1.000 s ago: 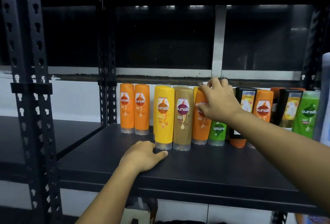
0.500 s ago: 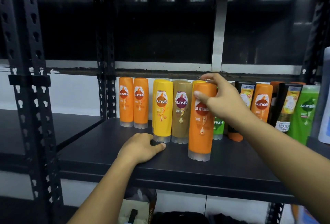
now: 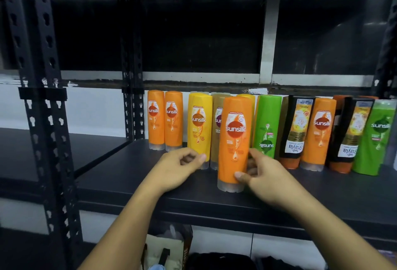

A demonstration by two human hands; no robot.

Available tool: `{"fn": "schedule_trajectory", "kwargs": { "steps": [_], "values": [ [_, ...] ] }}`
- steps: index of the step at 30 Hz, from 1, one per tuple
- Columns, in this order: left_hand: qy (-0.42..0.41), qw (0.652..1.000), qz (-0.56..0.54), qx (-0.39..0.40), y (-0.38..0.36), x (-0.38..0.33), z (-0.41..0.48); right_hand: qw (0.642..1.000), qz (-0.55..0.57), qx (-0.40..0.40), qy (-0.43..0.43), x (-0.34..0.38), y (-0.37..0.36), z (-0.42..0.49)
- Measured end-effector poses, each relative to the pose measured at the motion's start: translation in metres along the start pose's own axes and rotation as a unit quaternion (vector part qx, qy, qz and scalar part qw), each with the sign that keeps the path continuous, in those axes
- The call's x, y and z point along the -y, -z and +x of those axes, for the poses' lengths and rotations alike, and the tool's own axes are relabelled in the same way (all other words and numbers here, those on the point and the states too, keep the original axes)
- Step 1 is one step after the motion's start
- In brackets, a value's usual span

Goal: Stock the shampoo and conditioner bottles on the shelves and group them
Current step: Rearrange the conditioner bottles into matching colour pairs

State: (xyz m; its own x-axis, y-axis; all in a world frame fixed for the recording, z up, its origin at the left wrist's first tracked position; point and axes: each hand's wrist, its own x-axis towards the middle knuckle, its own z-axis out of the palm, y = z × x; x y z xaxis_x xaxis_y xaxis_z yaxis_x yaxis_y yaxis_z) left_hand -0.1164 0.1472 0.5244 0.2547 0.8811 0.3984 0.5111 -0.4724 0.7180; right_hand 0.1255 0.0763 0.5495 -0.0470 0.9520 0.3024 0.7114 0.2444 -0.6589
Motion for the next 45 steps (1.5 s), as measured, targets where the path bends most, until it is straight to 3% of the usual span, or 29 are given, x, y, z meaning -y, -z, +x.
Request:
{"fn": "schedule_trajectory", "kwargs": {
  "steps": [5, 9, 18, 24, 34, 45],
  "values": [
    [-0.026, 0.995, -0.096, -0.022, 0.009, -0.003, -0.008, 0.999, -0.003, -0.012, 0.053, 0.024, -0.049, 0.021],
    [0.006, 0.997, -0.074, -0.032, 0.021, 0.005, -0.012, 0.996, -0.007, -0.032, 0.079, 0.044, -0.072, 0.034],
    [0.089, 0.990, 0.018, -0.106, 0.084, 0.042, -0.001, 0.966, -0.146, 0.107, 0.187, 0.050, -0.106, 0.048],
    [0.120, 0.982, 0.068, -0.131, 0.096, 0.069, 0.046, 0.954, -0.150, 0.195, 0.169, 0.047, -0.108, 0.052],
    [0.086, 0.973, 0.115, -0.181, 0.084, 0.089, 0.064, 0.952, -0.158, 0.199, 0.172, 0.043, -0.111, 0.055],
    [0.069, 0.975, 0.129, -0.166, 0.084, 0.097, 0.069, 0.953, -0.158, 0.198, 0.167, 0.045, -0.110, 0.055]
  ]
}}
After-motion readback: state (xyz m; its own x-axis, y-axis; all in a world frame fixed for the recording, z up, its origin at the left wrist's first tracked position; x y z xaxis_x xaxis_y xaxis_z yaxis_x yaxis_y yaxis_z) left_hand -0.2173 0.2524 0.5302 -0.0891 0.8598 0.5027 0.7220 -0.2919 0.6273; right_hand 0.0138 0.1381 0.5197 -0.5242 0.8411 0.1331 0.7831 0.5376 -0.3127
